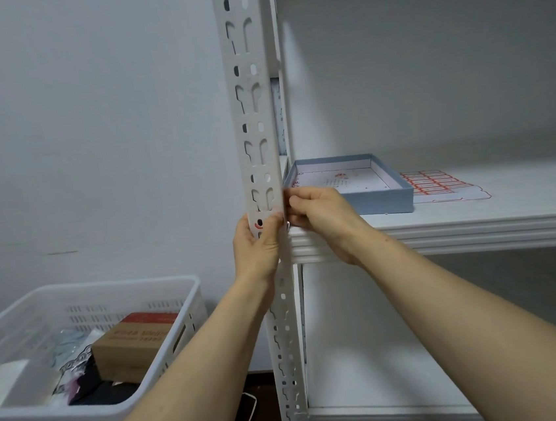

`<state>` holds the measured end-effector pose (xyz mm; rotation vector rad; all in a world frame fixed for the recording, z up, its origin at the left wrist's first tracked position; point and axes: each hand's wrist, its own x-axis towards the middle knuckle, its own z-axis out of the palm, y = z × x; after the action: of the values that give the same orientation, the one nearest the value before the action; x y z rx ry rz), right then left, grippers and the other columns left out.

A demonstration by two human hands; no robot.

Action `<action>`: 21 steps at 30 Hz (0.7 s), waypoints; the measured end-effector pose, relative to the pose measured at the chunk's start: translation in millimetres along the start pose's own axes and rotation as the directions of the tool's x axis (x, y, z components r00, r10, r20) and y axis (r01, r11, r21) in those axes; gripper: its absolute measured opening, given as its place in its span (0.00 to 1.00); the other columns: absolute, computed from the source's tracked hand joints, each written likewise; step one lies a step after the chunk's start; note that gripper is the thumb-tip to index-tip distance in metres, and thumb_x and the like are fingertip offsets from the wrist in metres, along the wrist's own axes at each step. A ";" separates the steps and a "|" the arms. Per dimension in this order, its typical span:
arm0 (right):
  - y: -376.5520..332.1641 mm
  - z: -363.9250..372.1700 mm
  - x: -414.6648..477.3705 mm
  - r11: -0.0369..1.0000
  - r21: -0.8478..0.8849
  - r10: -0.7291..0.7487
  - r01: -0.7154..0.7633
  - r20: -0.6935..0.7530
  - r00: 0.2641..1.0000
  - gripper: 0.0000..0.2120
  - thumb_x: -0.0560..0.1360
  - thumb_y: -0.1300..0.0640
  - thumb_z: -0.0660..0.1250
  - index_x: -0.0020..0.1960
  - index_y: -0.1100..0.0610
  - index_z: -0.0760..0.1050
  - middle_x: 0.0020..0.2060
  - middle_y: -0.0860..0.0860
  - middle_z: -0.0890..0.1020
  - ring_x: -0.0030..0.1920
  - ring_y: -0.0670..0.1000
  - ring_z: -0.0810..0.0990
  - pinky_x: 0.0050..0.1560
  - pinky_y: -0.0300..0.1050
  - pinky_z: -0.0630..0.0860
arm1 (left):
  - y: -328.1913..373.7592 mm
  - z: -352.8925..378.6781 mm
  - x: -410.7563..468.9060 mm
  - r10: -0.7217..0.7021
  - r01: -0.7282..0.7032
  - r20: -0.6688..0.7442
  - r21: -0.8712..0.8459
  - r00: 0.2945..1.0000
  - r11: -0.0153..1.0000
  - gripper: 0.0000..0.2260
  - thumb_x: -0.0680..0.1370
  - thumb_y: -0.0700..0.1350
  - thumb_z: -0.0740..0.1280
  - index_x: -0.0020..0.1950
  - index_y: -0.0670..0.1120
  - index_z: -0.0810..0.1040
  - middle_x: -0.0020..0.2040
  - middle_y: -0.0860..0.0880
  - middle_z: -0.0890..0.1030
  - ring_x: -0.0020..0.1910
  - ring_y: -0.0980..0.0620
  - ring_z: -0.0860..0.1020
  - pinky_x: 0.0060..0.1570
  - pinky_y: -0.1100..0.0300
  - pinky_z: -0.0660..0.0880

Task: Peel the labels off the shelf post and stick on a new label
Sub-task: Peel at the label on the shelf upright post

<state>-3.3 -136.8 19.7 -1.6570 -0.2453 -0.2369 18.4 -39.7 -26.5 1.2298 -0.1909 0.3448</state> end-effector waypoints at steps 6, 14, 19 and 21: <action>1.8 -2.1 7.1 0.996 -0.072 0.051 -0.053 -0.029 0.998 0.13 0.79 0.61 0.57 0.44 0.60 0.80 0.52 0.63 0.82 0.45 0.51 0.78 0.61 0.51 0.76 | -0.4 1.7 1.5 0.003 -0.003 -0.007 -0.004 1.000 1.000 0.14 0.76 0.39 0.67 0.60 0.38 0.74 0.48 0.47 0.82 0.42 0.56 0.80 0.40 0.70 0.76; 4.6 -1.7 9.5 0.996 -0.074 0.056 -0.059 -0.043 0.998 0.13 0.79 0.61 0.58 0.47 0.65 0.80 0.51 0.64 0.82 0.45 0.52 0.79 0.60 0.53 0.76 | -1.7 0.8 0.9 0.007 -0.007 0.000 -0.004 1.000 1.000 0.14 0.76 0.40 0.67 0.60 0.38 0.75 0.47 0.47 0.82 0.39 0.59 0.80 0.40 0.70 0.76; 6.5 -1.2 10.2 0.996 -0.084 0.028 -0.032 -0.046 0.999 0.13 0.78 0.61 0.58 0.46 0.64 0.80 0.51 0.62 0.83 0.48 0.52 0.81 0.59 0.50 0.77 | -0.9 2.1 1.3 0.007 -0.007 -0.017 0.009 1.000 1.000 0.14 0.76 0.39 0.67 0.61 0.38 0.74 0.46 0.48 0.81 0.40 0.58 0.79 0.39 0.71 0.75; 7.5 -0.9 10.7 0.995 -0.090 0.028 -0.032 -0.054 0.998 0.13 0.78 0.61 0.58 0.46 0.64 0.80 0.50 0.62 0.83 0.49 0.53 0.81 0.60 0.52 0.77 | -1.3 2.2 1.5 0.008 -0.008 -0.021 0.014 1.000 1.000 0.14 0.75 0.38 0.66 0.60 0.37 0.74 0.44 0.49 0.81 0.38 0.59 0.78 0.37 0.72 0.75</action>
<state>9.1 -138.3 15.8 -1.7412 -0.1720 -0.2719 20.4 -41.9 -26.4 1.2391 -0.1754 0.3669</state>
